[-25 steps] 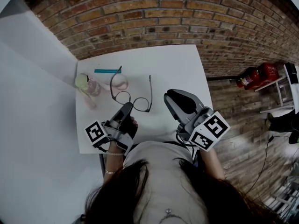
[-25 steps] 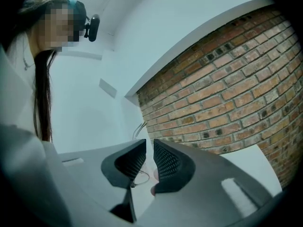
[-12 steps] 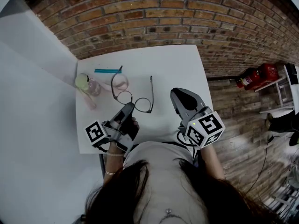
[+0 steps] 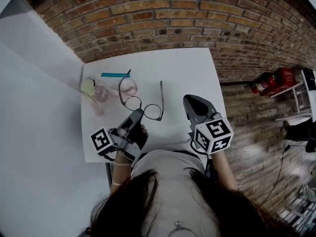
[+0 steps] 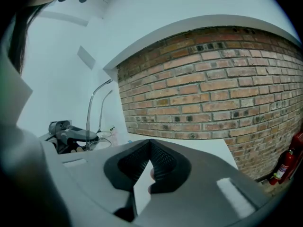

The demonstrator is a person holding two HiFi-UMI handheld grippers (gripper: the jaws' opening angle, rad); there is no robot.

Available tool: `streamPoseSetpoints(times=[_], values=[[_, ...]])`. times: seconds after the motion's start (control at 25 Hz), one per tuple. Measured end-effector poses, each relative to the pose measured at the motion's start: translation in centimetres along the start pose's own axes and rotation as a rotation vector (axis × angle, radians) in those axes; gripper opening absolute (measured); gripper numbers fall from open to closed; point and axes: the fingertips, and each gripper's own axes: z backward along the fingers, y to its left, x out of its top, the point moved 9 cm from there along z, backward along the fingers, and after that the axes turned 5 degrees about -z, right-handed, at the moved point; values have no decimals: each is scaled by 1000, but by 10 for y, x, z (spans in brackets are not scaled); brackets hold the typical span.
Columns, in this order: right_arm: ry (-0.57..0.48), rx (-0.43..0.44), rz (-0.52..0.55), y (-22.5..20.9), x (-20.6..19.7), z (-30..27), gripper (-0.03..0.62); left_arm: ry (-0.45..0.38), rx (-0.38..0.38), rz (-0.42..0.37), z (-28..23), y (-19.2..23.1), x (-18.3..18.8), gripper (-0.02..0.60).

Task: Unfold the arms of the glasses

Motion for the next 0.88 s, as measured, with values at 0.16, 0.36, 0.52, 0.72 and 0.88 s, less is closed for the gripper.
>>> streamPoseSetpoints(times=[0.16,0.36,0.52,0.72,0.88], values=[[8,-2,45,4,-2,-3,5,6,2,1,0,0,-1,21],[4,-1,95,10,-3,-5,3,5,-3,8,1,0,-2,21],[15,9,92,10,-3,-5,3,8,-9,10,0,0,-2,21],[25,16,98,11,-4,-6,3,15,-11,18,-2,0,-5,21],[31,21,102,12,-4,-6,3,15,-15,26,-1,0,-5,21]])
